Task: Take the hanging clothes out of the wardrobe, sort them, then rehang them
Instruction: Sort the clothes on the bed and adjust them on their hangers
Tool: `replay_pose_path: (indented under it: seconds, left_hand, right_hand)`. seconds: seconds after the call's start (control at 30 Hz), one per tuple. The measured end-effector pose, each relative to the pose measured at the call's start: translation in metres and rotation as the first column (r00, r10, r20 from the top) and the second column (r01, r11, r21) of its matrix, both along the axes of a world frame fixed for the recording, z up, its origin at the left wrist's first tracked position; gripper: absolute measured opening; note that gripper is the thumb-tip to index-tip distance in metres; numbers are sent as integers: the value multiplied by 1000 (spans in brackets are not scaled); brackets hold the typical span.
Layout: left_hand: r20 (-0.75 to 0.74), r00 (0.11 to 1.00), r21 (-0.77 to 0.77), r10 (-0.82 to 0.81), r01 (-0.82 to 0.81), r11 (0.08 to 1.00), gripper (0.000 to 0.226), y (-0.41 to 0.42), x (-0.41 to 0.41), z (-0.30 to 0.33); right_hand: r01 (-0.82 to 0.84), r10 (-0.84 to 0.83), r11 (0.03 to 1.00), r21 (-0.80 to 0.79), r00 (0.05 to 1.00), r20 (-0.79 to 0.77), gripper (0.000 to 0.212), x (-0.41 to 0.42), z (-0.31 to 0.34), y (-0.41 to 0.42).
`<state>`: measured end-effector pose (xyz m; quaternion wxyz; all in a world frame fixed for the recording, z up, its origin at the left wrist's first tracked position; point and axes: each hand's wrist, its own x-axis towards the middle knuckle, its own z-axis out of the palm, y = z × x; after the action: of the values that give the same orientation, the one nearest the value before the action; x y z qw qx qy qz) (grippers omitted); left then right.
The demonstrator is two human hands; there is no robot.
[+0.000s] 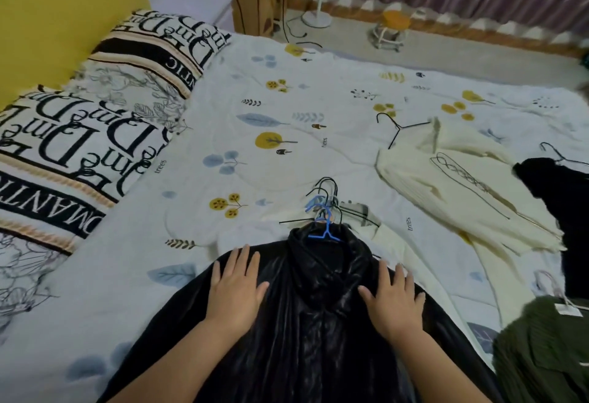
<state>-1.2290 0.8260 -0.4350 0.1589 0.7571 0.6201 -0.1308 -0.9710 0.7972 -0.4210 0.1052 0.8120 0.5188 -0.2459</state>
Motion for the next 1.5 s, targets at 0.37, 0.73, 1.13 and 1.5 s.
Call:
replay_pose_path:
  seconds: [0.37,0.73,1.13,1.5]
  left_hand:
    - [-62,997,67,-39,43,997,58,54,2,-43]
    - [163,985,246,49,-88,965,35,8,-20,33]
    - [435,868,317,240,-397,862,32,-172,-72,153]
    - [514,772,356,375,-589,725,39,-323,-141,221]
  right_hand:
    - [-65,67,998,-22,987,147,70,22,-41,26]
    - [-163,122,928,335,982,141,55,9,25,-33]
    - [-139,192,845,517,980,-50,48,-32,149,-165]
    - [-230,336,772,593,939,-74,48,-103,229,-260]
